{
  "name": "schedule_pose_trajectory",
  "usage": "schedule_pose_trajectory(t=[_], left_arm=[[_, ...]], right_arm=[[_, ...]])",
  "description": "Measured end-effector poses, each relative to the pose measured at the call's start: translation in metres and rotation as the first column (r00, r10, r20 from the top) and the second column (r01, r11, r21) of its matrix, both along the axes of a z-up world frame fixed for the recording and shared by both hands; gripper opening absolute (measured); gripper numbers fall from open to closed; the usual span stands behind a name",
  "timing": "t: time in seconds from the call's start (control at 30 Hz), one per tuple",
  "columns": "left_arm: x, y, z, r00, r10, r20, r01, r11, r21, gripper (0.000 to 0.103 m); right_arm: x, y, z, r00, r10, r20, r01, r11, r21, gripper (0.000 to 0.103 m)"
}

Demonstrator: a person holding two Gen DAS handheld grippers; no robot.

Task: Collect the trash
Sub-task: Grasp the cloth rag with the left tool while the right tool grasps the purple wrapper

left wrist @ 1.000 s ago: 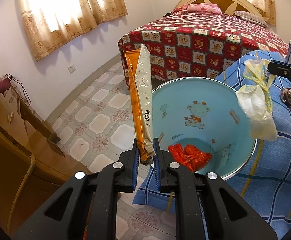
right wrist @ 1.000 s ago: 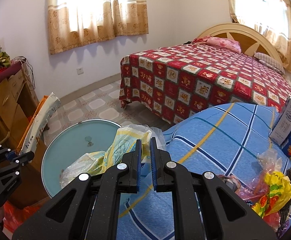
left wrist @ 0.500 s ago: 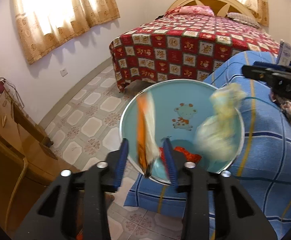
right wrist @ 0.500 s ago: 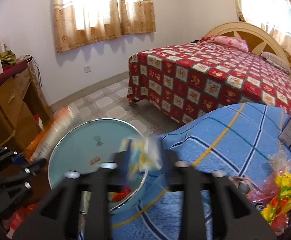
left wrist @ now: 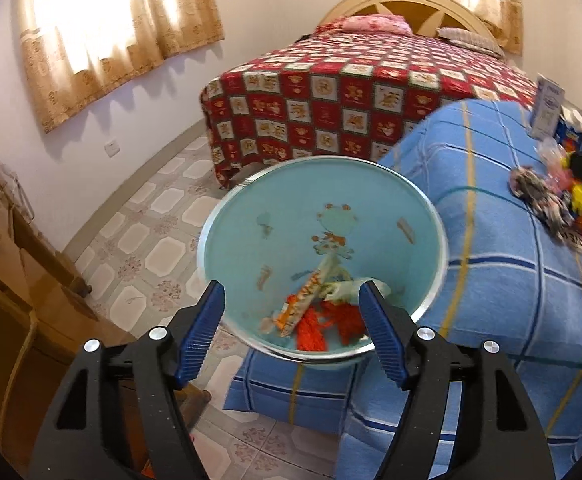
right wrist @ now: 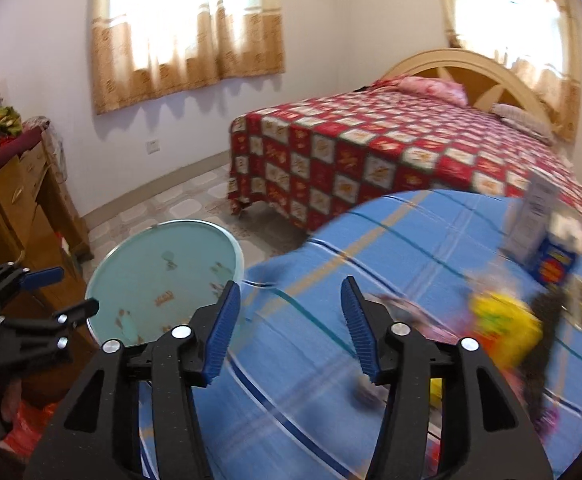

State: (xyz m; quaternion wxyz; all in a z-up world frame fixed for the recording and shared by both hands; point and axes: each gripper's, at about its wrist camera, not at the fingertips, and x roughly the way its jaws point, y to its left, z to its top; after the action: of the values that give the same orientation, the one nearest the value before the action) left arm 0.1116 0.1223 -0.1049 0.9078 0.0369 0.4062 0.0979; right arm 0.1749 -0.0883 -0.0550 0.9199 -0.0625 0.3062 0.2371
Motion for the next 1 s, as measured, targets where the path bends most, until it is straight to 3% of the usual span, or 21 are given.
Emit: schedule_pose_trajectory(t=[0.2, 0.47, 0.63, 0.93, 0.97, 1.0], left_arm=[[0.003, -0.048, -0.011, 0.995, -0.099, -0.023, 0.099, 0.995, 0.012, 0.07], [0.014, -0.122, -0.012, 0.976, -0.219, -0.001, 0.219, 0.976, 0.001, 0.07], [0.031, -0.159, -0.008, 0.968, -0.249, 0.02, 0.249, 0.968, -0.039, 0.07], [0.06, -0.21, -0.014, 0.95, -0.31, 0.025, 0.31, 0.95, -0.022, 0.069], [0.062, -0.212, -0.016, 0.947, -0.32, 0.022, 0.321, 0.947, -0.016, 0.068], [0.065, -0.215, -0.018, 0.944, -0.33, 0.016, 0.331, 0.944, -0.012, 0.06]], right_arm=[[-0.031, -0.093, 0.001, 0.983, -0.182, 0.024, 0.182, 0.983, -0.015, 0.063], [-0.061, -0.182, -0.029, 0.926, -0.376, -0.025, 0.375, 0.927, -0.02, 0.067], [-0.071, -0.221, -0.041, 0.888, -0.459, -0.044, 0.458, 0.889, -0.019, 0.067], [-0.075, -0.249, -0.051, 0.863, -0.502, -0.058, 0.504, 0.863, 0.029, 0.072], [-0.076, -0.25, -0.053, 0.862, -0.503, -0.062, 0.506, 0.862, 0.035, 0.073], [-0.076, -0.25, -0.053, 0.862, -0.504, -0.064, 0.506, 0.862, 0.036, 0.074]])
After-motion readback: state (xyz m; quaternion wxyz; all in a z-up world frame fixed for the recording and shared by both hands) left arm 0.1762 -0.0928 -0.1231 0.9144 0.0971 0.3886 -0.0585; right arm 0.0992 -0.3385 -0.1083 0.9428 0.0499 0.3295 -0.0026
